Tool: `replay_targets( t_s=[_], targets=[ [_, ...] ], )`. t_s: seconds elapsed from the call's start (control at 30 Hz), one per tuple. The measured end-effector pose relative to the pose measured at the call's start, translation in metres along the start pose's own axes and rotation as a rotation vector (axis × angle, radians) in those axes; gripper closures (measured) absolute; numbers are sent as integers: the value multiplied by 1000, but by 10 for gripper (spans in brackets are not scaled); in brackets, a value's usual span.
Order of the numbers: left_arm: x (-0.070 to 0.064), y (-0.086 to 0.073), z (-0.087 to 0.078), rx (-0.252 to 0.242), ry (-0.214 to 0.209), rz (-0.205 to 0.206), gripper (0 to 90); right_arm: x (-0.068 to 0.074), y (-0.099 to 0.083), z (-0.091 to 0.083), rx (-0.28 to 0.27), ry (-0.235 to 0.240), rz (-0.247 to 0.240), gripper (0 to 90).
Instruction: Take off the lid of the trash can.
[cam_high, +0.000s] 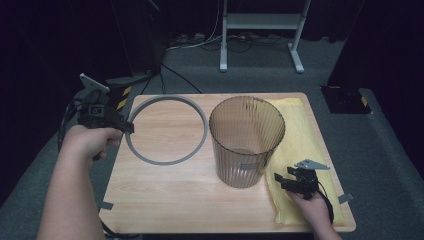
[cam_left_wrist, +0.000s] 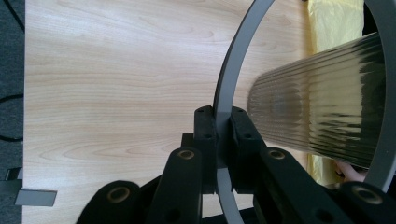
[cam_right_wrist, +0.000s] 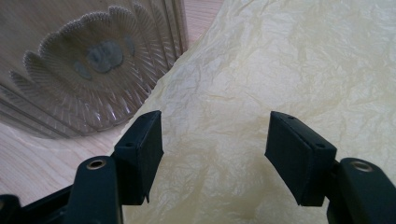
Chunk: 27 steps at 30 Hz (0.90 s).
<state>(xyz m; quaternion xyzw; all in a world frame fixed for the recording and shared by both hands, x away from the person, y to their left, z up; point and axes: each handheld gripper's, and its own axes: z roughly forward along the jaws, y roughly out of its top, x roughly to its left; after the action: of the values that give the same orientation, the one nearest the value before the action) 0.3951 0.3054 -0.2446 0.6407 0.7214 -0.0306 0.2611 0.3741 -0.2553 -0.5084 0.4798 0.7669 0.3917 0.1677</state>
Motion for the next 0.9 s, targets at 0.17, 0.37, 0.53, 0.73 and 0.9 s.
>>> replay_targets(
  t_s=[0.17,0.37,0.53,0.73,0.9],
  targets=[
    [6,-2,2,0,3,-5,834,0,0,0,-1,-1,0,361],
    [13,-6,9,-1,2,-16,834,1,0,0,-2,-2,1,361],
    [20,-9,19,10,-3,-12,834,1,0,0,-1,-1,2,362],
    [24,-11,34,31,-8,-2,834,1,0,0,-1,-1,4,362],
    [25,-12,47,56,-13,15,834,1,0,-1,-1,-1,5,362]
  ],
)
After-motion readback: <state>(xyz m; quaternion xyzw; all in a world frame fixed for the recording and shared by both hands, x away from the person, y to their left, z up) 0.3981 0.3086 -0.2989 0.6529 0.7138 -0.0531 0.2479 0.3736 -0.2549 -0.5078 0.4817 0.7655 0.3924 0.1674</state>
